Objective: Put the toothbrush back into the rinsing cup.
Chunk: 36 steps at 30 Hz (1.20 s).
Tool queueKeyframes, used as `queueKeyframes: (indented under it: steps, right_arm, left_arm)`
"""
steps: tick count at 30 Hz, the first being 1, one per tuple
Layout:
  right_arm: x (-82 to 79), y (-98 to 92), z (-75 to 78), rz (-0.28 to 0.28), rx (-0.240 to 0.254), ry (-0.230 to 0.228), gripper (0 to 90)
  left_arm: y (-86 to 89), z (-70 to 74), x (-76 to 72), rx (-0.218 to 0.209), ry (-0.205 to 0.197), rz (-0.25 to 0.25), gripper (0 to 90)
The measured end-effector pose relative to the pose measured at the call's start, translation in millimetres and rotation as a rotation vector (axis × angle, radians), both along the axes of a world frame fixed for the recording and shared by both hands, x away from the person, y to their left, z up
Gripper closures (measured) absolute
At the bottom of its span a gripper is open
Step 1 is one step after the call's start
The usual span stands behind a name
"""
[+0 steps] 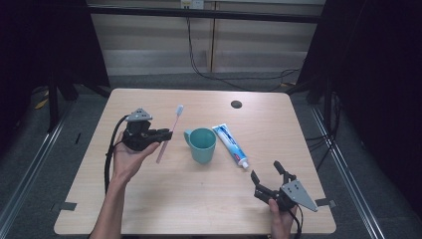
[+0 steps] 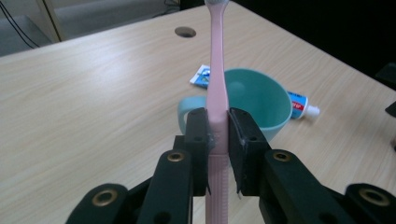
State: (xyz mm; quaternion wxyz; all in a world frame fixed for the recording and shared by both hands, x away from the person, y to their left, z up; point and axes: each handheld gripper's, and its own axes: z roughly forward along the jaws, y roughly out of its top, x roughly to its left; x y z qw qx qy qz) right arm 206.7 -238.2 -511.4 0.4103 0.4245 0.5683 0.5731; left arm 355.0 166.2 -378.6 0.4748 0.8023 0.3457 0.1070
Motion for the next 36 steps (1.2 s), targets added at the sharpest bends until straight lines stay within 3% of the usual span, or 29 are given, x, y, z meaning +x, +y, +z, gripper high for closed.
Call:
queueKeyframes:
  steps: [9, 16, 25, 36]
  right_arm:
    - [0.0, 0.0, 0.0, 0.002, -0.001, 0.000, 13.7]
    - [0.0, 0.0, 0.0, 0.002, -0.001, 0.001, 13.7]
    - [0.1, 0.1, -0.1, -0.001, 0.000, -0.002, 13.7]
    - [0.0, 0.0, 0.0, 0.001, -0.002, 0.000, 13.7]
  left_arm:
    - [1.3, 7.2, -4.0, -0.070, -0.086, 0.001, 78.8]
    - [-1.7, 9.0, -3.2, -0.094, -0.124, -0.001, 78.8]
    - [-3.5, 13.4, -3.7, -0.153, -0.185, 0.004, 78.8]
    - [-7.9, 14.2, -1.7, -0.200, -0.207, -0.009, 78.8]
